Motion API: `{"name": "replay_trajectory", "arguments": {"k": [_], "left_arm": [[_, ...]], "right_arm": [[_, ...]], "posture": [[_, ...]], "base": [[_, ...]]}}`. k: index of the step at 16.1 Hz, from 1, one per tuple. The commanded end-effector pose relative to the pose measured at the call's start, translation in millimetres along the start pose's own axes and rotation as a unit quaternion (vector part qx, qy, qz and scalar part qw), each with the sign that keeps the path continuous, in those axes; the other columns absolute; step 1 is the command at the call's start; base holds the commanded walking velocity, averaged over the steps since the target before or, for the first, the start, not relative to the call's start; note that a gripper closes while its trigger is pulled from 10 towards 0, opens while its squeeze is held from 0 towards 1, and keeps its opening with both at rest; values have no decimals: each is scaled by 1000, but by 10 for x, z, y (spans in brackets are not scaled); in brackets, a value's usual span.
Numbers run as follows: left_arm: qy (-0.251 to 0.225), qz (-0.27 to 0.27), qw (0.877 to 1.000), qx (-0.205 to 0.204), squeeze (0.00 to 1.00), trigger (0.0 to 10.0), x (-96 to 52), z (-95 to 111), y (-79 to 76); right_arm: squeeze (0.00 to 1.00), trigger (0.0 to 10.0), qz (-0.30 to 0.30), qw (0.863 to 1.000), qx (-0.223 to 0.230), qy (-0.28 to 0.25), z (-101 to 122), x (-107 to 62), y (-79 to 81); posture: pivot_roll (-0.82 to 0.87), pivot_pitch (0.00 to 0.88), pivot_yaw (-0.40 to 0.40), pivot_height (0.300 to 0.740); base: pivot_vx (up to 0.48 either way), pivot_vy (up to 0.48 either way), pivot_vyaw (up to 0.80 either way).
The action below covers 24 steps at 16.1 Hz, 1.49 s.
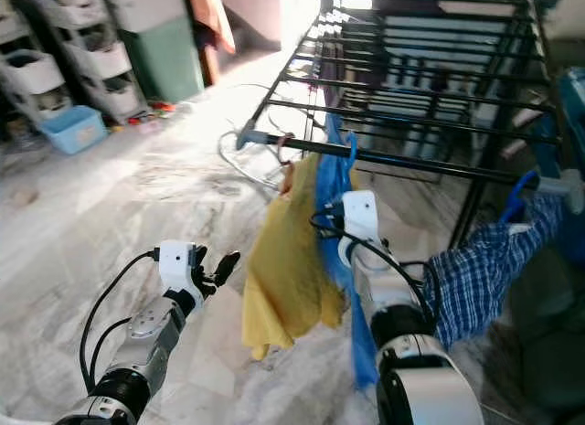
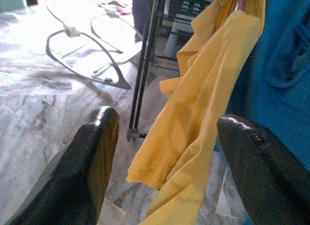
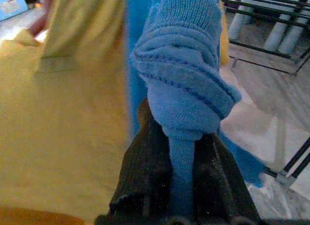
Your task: Hang hanger
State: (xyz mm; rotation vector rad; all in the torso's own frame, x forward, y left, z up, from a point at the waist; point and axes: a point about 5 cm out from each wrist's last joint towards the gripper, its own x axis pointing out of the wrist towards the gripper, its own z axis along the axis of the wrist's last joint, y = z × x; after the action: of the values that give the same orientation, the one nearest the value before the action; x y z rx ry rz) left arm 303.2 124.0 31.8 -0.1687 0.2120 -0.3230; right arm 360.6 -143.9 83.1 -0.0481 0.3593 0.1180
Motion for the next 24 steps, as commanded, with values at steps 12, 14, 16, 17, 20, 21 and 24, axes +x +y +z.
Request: {"name": "replay_trajectory", "arguments": {"k": [12,14,16,17,20,21,24], "left_arm": [[14,0,1000,17,0,10000,-152,-34,69],[15,-1,1000,17,0,10000,-146,-29,58],[17,-6,1000,16,0,10000,-120,-17,31],[19,-8,1000,17,0,10000,-114,-15,23],[22,-8,1000,18,0,10000,-116,-17,26],[23,-8,1000,18,0,10000,-120,-20,29],[29,-6,999,17,0,10000,-128,-34,36]], "right_arm": [[0,10000,-78,997,19,-19,252,80,-116],[0,10000,-96,995,20,-18,238,73,-167],[0,10000,-129,990,50,-10,250,60,-300],[0,10000,-144,987,67,-5,273,53,-381],[0,10000,-151,984,92,34,211,50,-435],[0,10000,-150,983,95,44,183,49,-433],[0,10000,-133,983,107,68,97,54,-374]], "posture": [[-210,62,70,740],[-214,60,71,740],[-221,57,76,740],[-222,56,76,740],[-217,55,76,740],[-214,54,75,740],[-208,55,72,740]], "base": [[0,0,0],[0,0,0],[0,0,0],[0,0,0],[0,0,0],[0,0,0],[0,0,0]]}}
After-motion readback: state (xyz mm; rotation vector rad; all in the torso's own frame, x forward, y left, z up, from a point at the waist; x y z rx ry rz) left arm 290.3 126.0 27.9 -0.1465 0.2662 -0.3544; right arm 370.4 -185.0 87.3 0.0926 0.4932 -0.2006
